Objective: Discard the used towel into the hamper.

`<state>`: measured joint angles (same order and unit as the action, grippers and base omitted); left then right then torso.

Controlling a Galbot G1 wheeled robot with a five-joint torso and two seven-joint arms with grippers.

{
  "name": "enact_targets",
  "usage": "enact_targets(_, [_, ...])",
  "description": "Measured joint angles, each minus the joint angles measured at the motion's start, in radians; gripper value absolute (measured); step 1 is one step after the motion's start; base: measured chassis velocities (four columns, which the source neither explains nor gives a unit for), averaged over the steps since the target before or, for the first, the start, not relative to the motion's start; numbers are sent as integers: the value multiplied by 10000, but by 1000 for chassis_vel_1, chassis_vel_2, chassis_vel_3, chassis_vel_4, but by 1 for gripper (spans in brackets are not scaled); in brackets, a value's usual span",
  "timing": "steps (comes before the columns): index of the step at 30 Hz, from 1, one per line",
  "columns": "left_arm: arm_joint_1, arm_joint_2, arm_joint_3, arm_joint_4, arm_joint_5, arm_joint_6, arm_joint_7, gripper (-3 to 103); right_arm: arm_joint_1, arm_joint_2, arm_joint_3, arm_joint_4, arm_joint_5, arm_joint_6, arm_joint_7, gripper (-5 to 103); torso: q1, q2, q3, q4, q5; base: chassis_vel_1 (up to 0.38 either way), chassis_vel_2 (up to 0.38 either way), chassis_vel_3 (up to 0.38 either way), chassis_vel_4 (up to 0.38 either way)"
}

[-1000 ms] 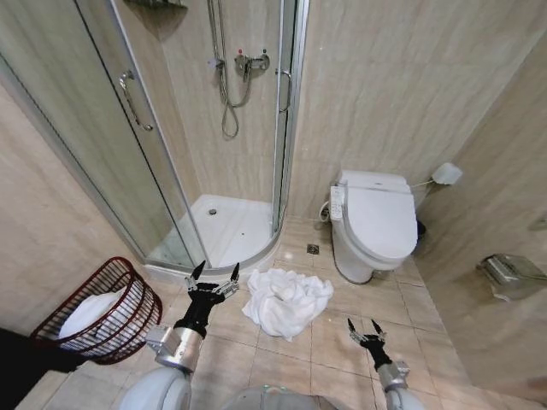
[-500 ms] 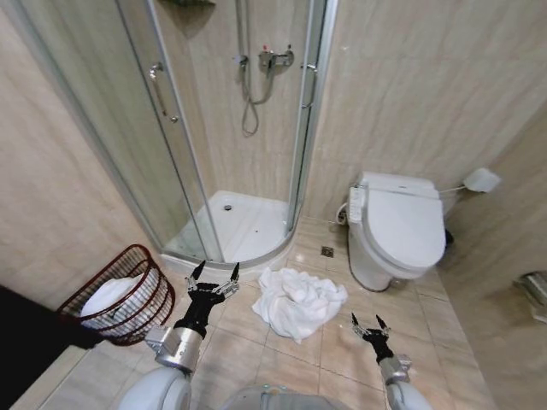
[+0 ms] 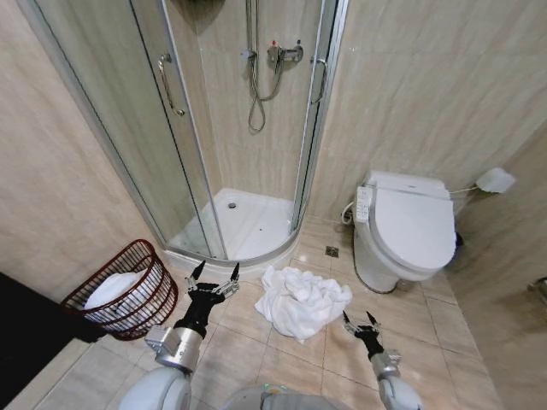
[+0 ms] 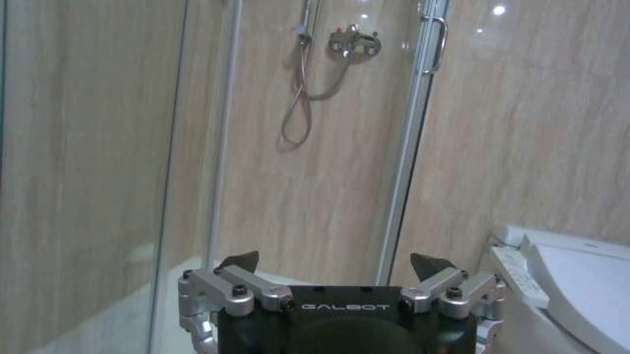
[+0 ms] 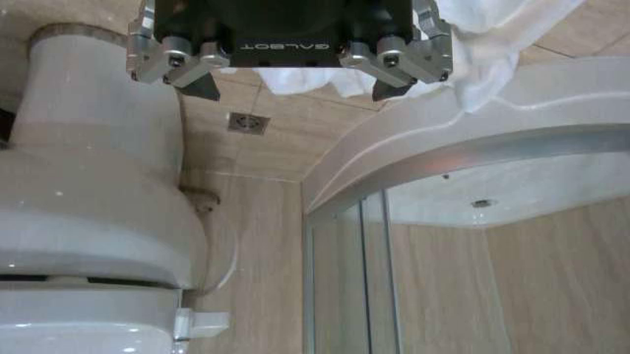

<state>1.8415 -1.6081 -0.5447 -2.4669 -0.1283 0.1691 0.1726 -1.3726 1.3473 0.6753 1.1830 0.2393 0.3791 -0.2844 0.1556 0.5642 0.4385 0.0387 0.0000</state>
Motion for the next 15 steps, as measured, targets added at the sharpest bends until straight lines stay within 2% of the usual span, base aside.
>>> enact_targets(15, [0, 0, 1, 0, 0, 0, 0, 100, 431, -64, -102, -515, -390, 196, -1, 100, -246, -616, -369, 0, 1, 0, 0, 0, 0])
